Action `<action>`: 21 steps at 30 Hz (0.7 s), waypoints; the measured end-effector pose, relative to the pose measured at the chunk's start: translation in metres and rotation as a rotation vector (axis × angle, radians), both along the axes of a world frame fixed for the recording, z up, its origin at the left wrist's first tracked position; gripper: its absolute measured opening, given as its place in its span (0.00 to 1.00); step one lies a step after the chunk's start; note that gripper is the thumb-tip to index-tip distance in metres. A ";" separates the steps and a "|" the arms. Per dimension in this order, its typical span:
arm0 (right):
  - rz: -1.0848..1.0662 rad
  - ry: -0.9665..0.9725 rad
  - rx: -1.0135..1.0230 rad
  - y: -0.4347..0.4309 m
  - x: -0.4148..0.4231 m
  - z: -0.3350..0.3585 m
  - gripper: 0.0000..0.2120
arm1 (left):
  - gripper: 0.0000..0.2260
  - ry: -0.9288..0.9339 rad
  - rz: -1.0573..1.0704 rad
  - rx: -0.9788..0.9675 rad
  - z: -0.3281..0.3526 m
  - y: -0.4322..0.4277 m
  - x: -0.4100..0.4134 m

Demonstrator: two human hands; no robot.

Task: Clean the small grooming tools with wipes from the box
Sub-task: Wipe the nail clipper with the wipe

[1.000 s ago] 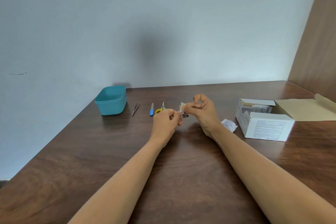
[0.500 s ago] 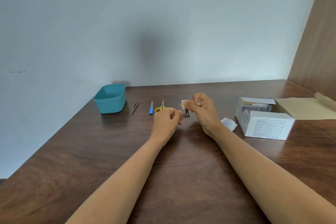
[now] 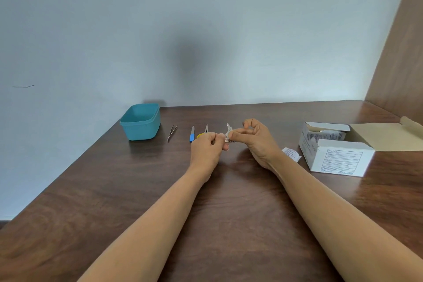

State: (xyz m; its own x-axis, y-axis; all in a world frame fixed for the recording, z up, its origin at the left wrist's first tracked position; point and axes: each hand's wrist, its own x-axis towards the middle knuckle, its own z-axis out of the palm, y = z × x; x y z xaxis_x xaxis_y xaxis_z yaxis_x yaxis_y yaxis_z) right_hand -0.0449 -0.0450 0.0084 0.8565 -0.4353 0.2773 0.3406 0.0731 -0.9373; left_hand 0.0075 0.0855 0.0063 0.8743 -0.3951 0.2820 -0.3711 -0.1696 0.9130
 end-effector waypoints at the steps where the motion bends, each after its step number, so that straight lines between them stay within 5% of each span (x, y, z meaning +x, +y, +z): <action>1: 0.005 0.004 -0.001 0.000 0.000 0.000 0.21 | 0.16 -0.003 0.000 0.002 0.000 0.000 0.000; 9: -0.161 -0.068 -0.012 0.003 0.000 0.000 0.23 | 0.16 -0.128 -0.061 0.080 -0.004 -0.002 0.002; 21: -0.329 -0.193 -0.070 0.010 0.003 -0.001 0.24 | 0.14 -0.079 -0.122 0.033 -0.006 -0.002 0.004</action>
State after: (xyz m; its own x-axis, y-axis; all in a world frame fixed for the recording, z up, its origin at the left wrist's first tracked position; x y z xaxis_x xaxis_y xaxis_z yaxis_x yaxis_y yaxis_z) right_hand -0.0420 -0.0352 0.0072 0.6037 -0.6523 0.4583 0.5055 -0.1313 -0.8528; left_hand 0.0115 0.0831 0.0002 0.7948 -0.5071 0.3335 -0.4616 -0.1481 0.8747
